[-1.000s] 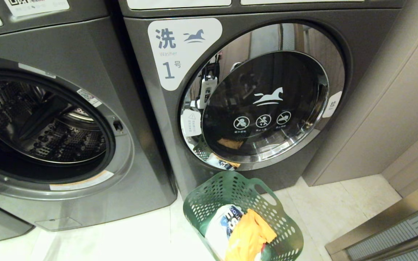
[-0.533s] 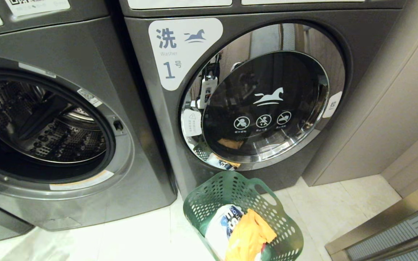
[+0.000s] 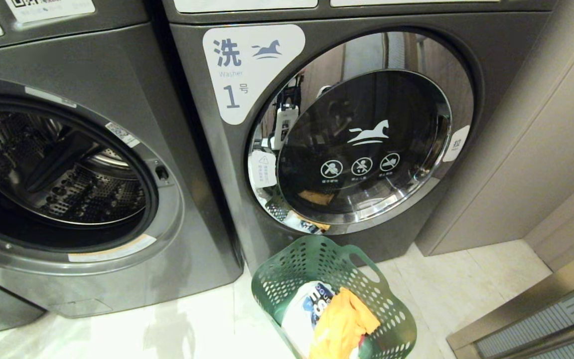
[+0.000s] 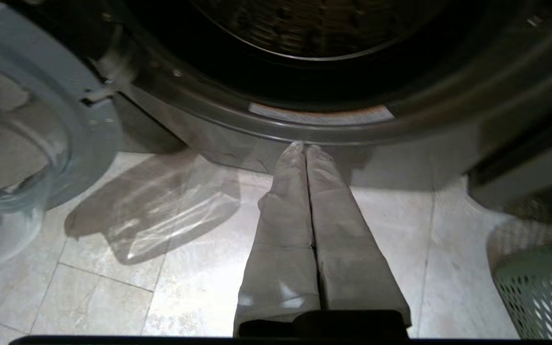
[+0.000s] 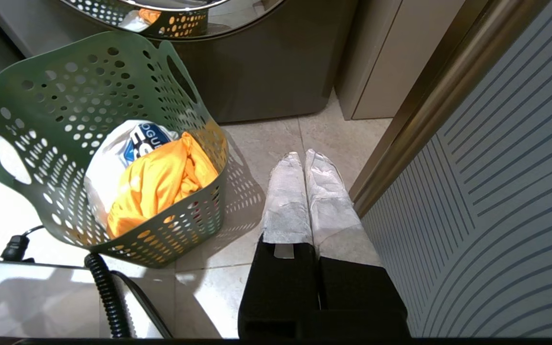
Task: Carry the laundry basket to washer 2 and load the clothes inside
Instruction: Open the lid of the washing machine, then place the clothes into the washing machine
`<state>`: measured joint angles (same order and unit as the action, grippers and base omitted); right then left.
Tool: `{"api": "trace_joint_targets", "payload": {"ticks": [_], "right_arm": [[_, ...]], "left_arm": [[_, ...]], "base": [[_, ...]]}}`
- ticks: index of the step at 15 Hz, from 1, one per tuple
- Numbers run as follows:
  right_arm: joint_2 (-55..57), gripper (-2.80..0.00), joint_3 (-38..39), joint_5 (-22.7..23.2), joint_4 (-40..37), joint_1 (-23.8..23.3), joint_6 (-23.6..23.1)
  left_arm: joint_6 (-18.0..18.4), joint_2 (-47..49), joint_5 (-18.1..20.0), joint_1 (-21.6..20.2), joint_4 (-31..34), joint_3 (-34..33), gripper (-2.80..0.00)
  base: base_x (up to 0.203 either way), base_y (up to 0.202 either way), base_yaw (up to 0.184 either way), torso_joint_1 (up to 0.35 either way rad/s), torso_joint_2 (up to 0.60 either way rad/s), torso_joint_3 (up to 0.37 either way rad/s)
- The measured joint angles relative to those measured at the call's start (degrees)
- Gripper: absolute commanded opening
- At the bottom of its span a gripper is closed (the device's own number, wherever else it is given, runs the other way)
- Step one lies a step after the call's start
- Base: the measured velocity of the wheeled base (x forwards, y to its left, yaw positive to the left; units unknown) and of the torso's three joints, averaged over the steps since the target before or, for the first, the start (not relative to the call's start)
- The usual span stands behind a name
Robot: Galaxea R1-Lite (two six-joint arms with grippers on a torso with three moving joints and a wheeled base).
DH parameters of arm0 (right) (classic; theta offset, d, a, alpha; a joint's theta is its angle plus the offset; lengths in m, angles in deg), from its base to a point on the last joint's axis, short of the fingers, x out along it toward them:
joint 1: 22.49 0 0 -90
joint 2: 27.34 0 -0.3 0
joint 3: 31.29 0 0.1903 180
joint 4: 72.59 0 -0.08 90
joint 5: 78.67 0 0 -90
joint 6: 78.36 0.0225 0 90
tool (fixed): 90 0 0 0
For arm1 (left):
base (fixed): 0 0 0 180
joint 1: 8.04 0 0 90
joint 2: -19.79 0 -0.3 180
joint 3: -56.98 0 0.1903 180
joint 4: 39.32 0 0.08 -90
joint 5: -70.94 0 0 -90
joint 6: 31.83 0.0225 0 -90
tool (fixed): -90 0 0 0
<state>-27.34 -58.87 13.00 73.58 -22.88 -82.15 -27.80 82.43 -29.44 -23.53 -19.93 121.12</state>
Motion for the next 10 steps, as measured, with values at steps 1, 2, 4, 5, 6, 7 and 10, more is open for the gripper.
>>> {"api": "trace_joint_targets", "payload": {"ticks": [1,2,4,5,6,7,10], "right_arm": [[0.00,-2.80,0.00,-0.01,-0.01,-0.02,-0.01],[0.00,-2.80,0.00,-0.02,-0.01,-0.02,0.00],[0.00,-2.80,0.00,-0.02,-0.02,-0.02,0.00],[0.00,-2.80,0.00,-0.02,-0.02,-0.02,0.00],[0.00,-2.80,0.00,0.00,0.00,0.01,0.00],[0.00,-2.80,0.00,-0.02,-0.02,0.01,0.00],[0.00,-2.80,0.00,0.00,-0.02,-0.02,0.02]], "left_arm": [[-1.38,-1.98,-6.06,7.33,-0.12,-2.99,-2.80],[-2.50,-4.12,-11.44,12.86,-0.34,-6.51,-2.80],[-4.04,-10.00,-21.04,20.21,-1.03,-15.08,-2.80],[-4.36,-12.91,-23.53,21.80,-1.29,-18.47,-2.80],[-4.52,-15.96,-24.93,22.84,-1.44,-21.90,-2.80],[-4.55,-18.72,-25.30,23.50,-1.53,-24.72,-2.80],[-4.27,-24.49,-22.55,24.14,-3.17,-32.01,-2.80]], "base": [[0.000,0.000,0.000,0.000,0.00,0.000],[0.000,0.000,0.000,0.000,0.00,0.000],[0.000,0.000,0.000,0.000,0.00,0.000],[0.000,0.000,0.000,0.000,0.00,0.000],[0.000,0.000,0.000,0.000,0.00,0.000],[0.000,0.000,0.000,0.000,0.00,0.000],[0.000,0.000,0.000,0.000,0.00,0.000]]}}
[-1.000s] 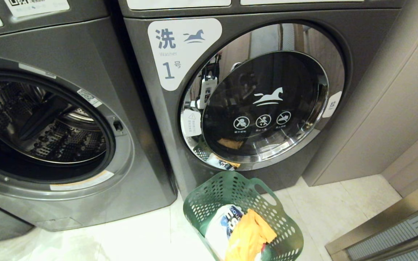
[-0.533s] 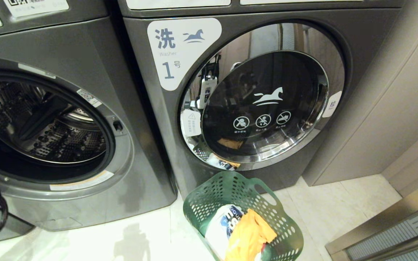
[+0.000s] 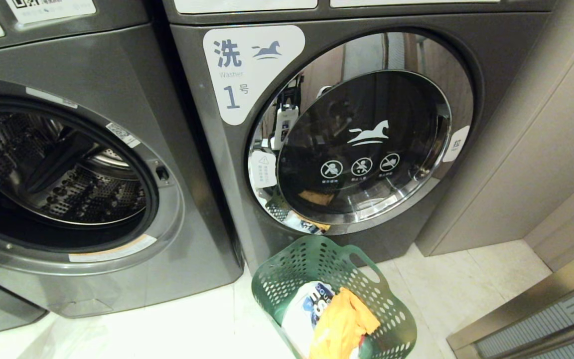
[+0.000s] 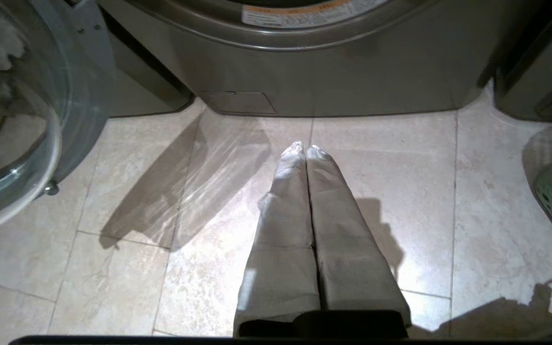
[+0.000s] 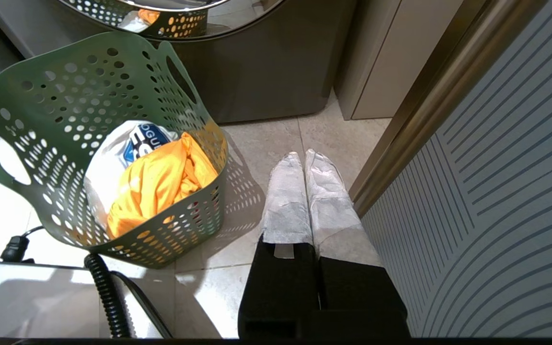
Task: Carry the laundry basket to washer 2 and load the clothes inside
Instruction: Place the clothes into the washing machine
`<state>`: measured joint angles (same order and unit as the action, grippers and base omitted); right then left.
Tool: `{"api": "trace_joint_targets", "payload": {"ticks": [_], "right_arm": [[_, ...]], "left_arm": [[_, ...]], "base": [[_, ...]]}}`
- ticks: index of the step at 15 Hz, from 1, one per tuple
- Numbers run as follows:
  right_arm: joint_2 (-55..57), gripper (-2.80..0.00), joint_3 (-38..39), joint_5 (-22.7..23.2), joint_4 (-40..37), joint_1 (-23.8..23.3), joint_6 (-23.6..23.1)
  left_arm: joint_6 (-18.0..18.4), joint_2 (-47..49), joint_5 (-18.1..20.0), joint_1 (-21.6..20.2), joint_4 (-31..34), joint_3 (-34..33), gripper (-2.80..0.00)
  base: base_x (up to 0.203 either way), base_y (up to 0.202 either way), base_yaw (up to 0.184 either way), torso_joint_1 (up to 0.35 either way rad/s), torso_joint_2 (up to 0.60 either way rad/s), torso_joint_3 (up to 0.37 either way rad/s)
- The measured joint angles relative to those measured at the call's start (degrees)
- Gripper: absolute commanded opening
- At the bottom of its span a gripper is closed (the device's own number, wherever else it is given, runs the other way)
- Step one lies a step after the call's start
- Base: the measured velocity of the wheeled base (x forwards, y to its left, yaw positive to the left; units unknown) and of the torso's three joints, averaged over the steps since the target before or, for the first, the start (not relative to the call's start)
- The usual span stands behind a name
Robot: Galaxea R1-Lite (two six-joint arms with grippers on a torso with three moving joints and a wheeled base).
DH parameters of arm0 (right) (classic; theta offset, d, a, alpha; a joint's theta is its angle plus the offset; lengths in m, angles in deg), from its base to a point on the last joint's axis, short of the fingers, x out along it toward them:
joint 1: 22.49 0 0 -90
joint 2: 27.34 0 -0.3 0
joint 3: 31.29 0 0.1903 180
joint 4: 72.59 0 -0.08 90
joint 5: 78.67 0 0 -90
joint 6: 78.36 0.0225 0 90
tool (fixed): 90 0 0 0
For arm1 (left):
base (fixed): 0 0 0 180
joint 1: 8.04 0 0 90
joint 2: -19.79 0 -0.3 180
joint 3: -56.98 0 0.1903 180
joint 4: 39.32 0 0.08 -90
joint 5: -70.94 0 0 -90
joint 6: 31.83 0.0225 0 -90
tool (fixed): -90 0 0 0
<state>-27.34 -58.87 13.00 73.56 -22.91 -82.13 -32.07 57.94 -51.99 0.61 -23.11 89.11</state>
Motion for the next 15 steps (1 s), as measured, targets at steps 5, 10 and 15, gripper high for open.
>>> {"api": "trace_joint_targets", "payload": {"ticks": [5,10,15], "right_arm": [[0.00,-2.80,0.00,0.00,0.00,0.00,-0.03],[0.00,-2.80,0.00,-0.03,0.00,0.01,0.20],[0.00,-2.80,0.00,-0.05,-0.01,0.00,0.29]], "left_arm": [[6.17,-10.79,12.32,-2.64,-0.82,-7.54,-2.80],[10.71,-20.61,24.36,-3.84,-1.21,-8.61,-2.80],[9.93,-21.67,29.83,-3.84,1.28,-8.74,-2.80]], "base": [[0.000,0.000,0.000,0.000,0.00,0.000],[0.000,0.000,0.000,0.000,0.00,0.000],[0.000,0.000,0.000,0.000,0.00,0.000]]}}
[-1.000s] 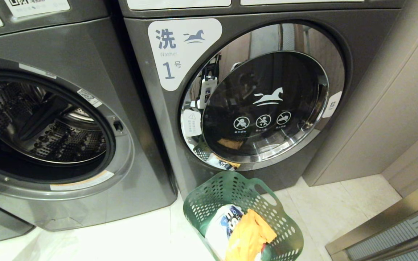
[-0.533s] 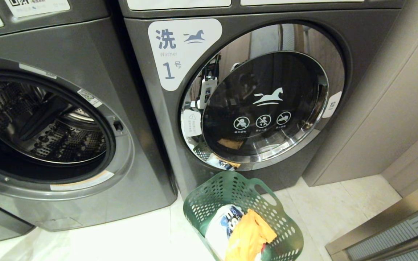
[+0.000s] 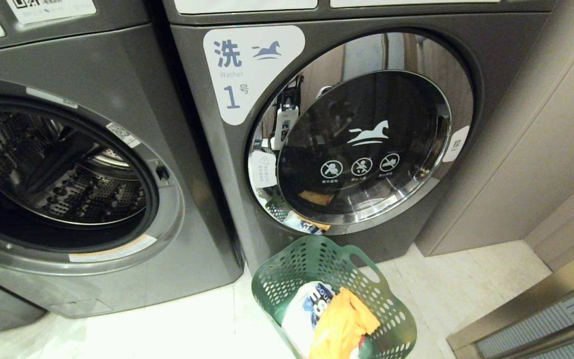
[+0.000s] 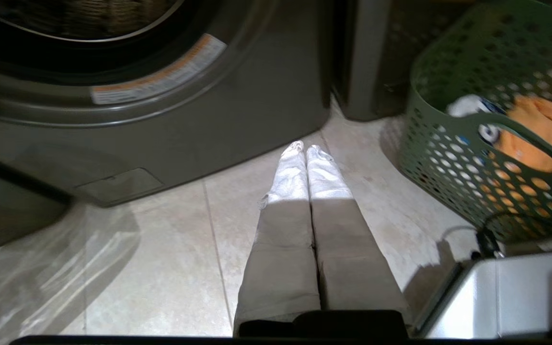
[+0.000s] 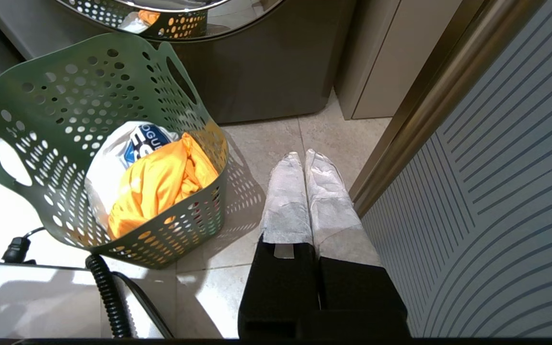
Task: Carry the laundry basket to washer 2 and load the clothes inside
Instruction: Place the clothes into the washing machine
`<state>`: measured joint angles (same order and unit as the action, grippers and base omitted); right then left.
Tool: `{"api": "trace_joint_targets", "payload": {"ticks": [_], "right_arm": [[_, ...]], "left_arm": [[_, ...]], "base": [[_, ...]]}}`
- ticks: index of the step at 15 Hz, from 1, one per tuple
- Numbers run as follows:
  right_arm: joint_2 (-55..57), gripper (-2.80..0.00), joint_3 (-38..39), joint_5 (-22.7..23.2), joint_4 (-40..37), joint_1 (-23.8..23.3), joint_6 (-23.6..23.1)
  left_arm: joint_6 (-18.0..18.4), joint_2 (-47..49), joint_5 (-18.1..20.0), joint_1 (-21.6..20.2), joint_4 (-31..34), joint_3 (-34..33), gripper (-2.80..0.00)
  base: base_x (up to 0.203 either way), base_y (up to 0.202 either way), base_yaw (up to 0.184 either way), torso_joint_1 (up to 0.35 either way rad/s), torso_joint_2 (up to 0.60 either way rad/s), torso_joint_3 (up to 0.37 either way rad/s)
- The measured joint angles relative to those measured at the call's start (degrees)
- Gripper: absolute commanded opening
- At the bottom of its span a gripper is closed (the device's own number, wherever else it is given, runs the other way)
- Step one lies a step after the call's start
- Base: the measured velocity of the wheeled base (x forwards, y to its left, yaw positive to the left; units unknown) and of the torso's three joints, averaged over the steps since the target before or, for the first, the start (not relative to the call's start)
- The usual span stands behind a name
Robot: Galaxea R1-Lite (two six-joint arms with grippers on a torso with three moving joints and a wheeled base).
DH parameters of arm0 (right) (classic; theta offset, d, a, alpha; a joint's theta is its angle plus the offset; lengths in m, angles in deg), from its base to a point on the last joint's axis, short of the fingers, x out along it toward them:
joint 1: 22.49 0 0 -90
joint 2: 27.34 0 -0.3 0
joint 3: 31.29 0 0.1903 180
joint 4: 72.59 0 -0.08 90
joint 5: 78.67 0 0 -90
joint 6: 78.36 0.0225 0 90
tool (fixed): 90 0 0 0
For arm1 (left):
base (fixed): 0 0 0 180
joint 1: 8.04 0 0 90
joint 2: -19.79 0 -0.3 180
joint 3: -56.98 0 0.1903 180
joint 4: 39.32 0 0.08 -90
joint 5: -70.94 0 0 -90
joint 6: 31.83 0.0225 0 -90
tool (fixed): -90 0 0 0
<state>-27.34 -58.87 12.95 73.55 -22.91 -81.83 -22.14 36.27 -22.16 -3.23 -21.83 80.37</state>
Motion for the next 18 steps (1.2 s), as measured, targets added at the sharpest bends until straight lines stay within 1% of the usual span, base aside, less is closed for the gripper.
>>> {"api": "trace_joint_targets", "payload": {"ticks": [1,4,6,8,11,13,16,18], "right_arm": [[0.00,-2.80,0.00,0.00,0.00,0.00,-0.04],[0.00,-2.80,0.00,0.01,0.00,0.04,0.01],[0.00,-2.80,0.00,0.00,0.00,0.01,0.01],[0.00,-2.80,0.00,0.01,0.00,0.00,0.00],[0.00,-2.80,0.00,0.06,0.00,-0.02,0.09],[0.00,-2.80,0.00,0.09,0.00,-0.02,0.09],[0.00,-2.80,0.00,0.09,0.00,-0.02,0.09],[0.00,-2.80,0.00,0.11,0.00,-0.02,0.09]], "left_arm": [[0.53,-0.14,1.75,0.03,0.93,0.00,-2.80],[0.12,-1.18,2.55,-1.76,2.15,0.00,-2.80],[0.93,-2.29,4.48,-2.93,3.07,0.00,-2.80],[1.49,-4.22,4.99,-4.90,3.27,0.00,-2.80],[1.45,-10.99,5.76,-5.23,4.18,0.00,-2.80],[0.53,-14.06,6.01,-5.06,5.58,0.00,-2.80],[0.19,-15.85,6.01,-4.91,5.98,-0.01,-2.80],[0.85,-16.27,6.29,-4.89,5.81,-0.02,-2.80]], "base": [[0.000,0.000,0.000,0.000,0.00,0.000],[0.000,0.000,0.000,0.000,0.00,0.000],[0.000,0.000,0.000,0.000,0.00,0.000],[0.000,0.000,0.000,0.000,0.00,0.000],[0.000,0.000,0.000,0.000,0.00,0.000],[0.000,0.000,0.000,0.000,0.00,0.000],[0.000,0.000,0.000,0.000,0.00,0.000],[0.000,0.000,0.000,0.000,0.00,0.000]]}}
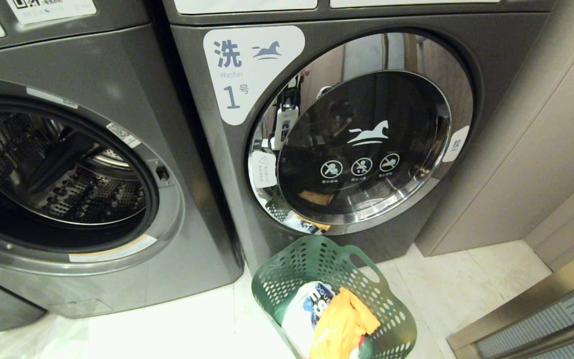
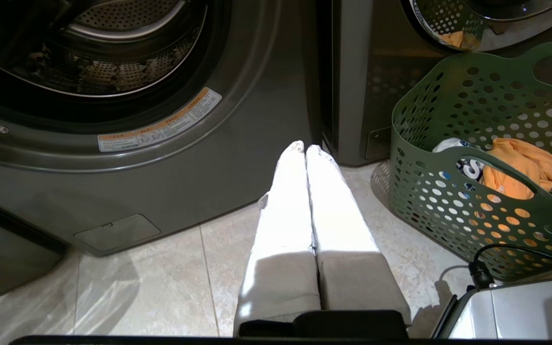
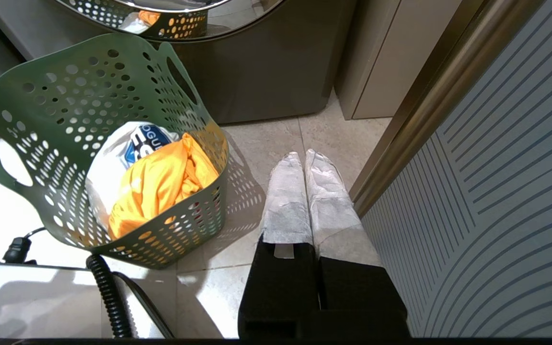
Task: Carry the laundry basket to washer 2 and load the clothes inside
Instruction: Place the clothes into the washing machine
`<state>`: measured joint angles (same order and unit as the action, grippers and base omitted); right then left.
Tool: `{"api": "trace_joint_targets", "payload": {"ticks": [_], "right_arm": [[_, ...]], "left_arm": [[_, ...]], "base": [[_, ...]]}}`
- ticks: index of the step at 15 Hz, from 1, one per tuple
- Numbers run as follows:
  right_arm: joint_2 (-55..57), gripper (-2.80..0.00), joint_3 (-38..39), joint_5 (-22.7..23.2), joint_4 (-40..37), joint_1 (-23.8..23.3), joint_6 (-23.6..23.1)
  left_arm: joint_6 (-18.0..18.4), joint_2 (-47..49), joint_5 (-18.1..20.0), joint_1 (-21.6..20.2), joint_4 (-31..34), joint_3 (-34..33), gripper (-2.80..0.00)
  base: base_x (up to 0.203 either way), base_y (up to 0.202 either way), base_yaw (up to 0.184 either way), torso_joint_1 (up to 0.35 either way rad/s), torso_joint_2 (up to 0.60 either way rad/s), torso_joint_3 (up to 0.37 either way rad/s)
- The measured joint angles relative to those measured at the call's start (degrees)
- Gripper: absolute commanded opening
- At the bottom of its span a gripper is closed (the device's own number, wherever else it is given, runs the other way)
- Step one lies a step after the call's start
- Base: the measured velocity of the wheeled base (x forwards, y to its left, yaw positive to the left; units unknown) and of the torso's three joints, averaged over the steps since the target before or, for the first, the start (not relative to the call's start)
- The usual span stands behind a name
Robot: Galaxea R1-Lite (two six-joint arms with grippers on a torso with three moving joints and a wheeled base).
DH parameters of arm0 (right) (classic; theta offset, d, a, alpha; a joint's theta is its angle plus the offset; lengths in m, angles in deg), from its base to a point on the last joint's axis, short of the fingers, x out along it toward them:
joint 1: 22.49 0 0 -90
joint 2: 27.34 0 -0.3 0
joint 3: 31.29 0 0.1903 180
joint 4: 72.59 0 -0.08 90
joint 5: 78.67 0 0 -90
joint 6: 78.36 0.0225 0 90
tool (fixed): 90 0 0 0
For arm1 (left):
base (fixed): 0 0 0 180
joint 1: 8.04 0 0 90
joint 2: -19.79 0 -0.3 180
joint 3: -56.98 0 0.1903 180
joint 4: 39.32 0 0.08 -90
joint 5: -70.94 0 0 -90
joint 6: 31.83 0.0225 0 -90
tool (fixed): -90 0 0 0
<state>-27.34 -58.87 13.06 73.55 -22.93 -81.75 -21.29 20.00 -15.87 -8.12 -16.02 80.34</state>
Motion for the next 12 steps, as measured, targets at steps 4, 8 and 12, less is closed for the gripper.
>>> {"api": "trace_joint_targets", "payload": {"ticks": [4,8,12], "right_arm": [[0.00,-2.80,0.00,0.00,0.00,0.00,0.00],[0.00,-2.80,0.00,0.00,0.00,0.00,0.00],[0.00,-2.80,0.00,0.00,0.00,0.00,0.00]], "left_arm": [[0.63,-0.16,0.11,0.02,0.02,0.00,-2.80],[0.63,-0.18,0.11,0.00,-0.04,0.00,-2.80],[0.56,-0.18,0.13,0.00,-0.02,0.00,-2.80]], "base": [[0.000,0.000,0.000,0.000,0.00,0.000],[0.000,0.000,0.000,0.002,0.00,0.053],[0.000,0.000,0.000,0.002,0.00,0.192]]}}
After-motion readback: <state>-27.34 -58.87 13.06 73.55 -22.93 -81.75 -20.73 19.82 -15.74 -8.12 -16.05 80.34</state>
